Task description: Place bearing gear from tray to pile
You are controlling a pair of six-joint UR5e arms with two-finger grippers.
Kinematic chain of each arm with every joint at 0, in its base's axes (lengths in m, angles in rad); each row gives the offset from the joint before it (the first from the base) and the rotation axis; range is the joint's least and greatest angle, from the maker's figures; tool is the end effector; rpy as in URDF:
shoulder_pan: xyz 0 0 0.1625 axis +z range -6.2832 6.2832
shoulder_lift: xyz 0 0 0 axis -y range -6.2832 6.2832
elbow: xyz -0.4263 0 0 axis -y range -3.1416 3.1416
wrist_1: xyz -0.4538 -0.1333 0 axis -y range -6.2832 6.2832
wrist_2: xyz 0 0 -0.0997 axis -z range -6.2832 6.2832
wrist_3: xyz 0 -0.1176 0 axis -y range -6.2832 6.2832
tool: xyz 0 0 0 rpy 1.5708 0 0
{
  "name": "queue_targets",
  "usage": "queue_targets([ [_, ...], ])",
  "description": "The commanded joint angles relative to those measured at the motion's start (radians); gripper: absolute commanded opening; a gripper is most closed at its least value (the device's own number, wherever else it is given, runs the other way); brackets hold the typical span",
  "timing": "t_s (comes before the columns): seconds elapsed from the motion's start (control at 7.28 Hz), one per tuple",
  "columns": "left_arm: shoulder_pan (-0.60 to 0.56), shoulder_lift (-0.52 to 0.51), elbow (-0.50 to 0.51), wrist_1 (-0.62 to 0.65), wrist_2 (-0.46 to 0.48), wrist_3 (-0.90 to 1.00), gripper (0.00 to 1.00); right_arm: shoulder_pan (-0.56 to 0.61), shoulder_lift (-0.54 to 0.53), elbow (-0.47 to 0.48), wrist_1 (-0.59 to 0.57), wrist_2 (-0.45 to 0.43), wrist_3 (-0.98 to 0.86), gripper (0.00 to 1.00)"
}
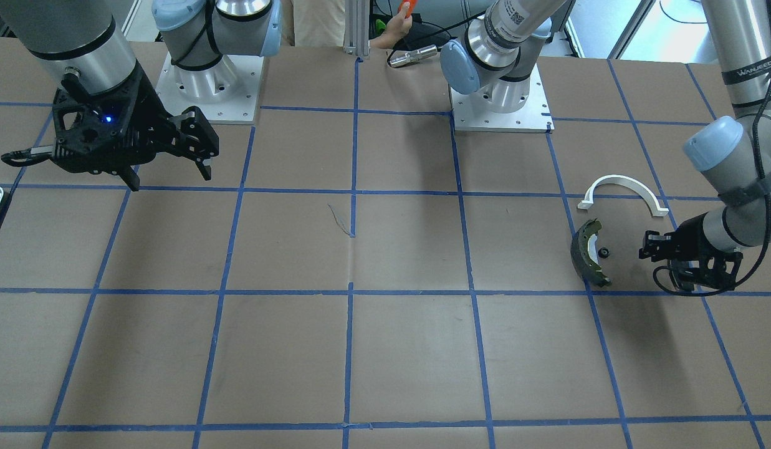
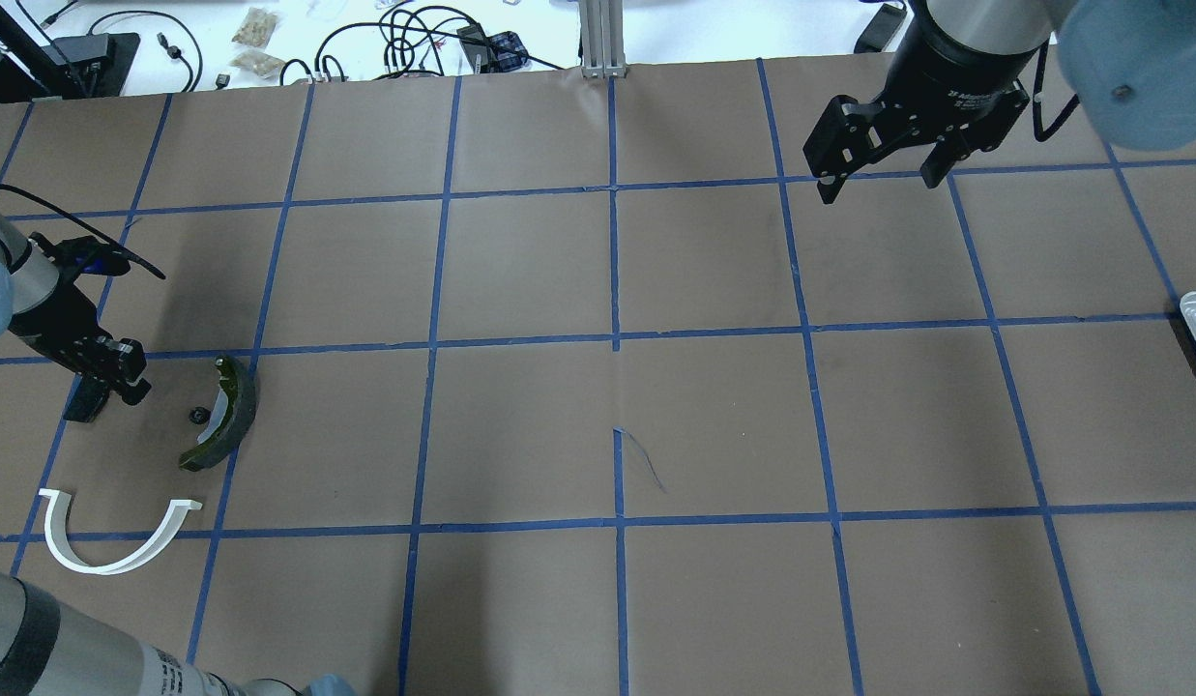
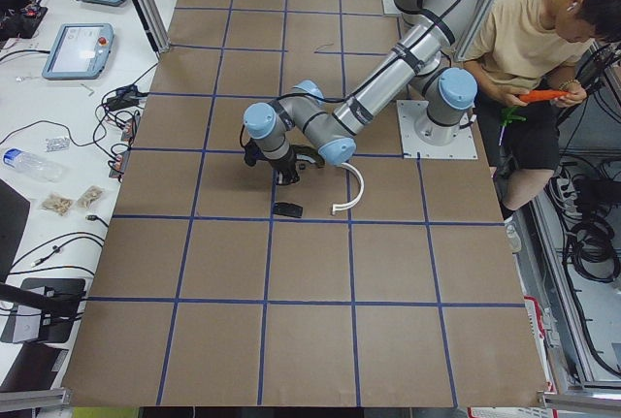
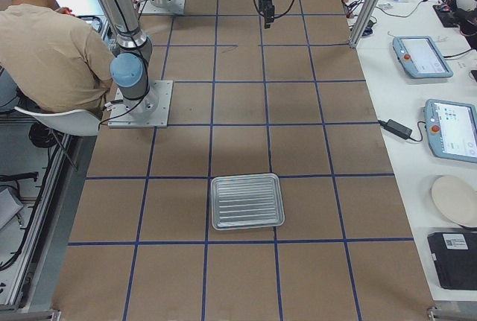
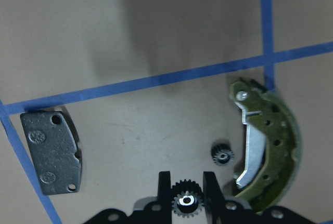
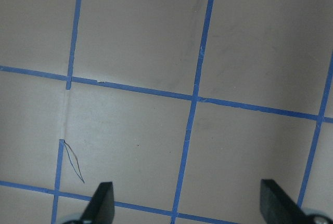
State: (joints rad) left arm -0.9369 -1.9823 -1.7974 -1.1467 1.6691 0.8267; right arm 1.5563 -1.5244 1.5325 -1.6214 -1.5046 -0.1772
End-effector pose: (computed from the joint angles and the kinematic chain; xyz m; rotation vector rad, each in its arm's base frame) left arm 0.2618 -0.5617 0.1474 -0.3099 -3.0369 -0.3444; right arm 0.1327 -0.5801 0.4717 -0.2524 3.0685 -0.0749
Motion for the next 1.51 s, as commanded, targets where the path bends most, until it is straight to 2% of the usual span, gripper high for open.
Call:
queue_targets([
  [0.0,0.003,-0.004,-0.033,0.022,0.001,0.002,0.00,-0.001,0.000,0.000,0.000,-0.002,-0.002,1.00],
  [0.27,0.006,-0.003,-0.037,0.027,0.046,0.005,0.00,-0.001,0.000,0.000,0.000,-0.002,-0.001,1.00],
  [0.41,0.006,-0.004,-0.039,0.025,0.047,0.005,0.06,-0.001,0.000,0.000,0.000,-0.002,-0.002,1.00],
  [0.69,0.006,-0.004,-0.039,0.021,0.047,0.005,0.61,-0.002,0.000,-0.003,-0.008,0.000,-0.005,1.00],
  [0.96,-0.009,0.020,-0.031,0.008,0.047,-0.007,0.76,-0.002,0.001,-0.002,-0.011,0.003,-0.005,1.00],
  [1.1,-0.019,0.043,-0.017,-0.019,0.032,-0.020,0.92,-0.001,0.001,-0.002,-0.012,0.003,-0.005,1.00],
  [1.24,-0.029,0.074,-0.005,-0.042,-0.027,-0.144,1.00,-0.002,0.001,-0.003,-0.012,0.003,-0.005,1.00],
  [1.37,-0.092,0.113,0.025,-0.082,-0.034,-0.197,1.00,-0.002,0.001,-0.003,-0.011,0.003,-0.005,1.00],
])
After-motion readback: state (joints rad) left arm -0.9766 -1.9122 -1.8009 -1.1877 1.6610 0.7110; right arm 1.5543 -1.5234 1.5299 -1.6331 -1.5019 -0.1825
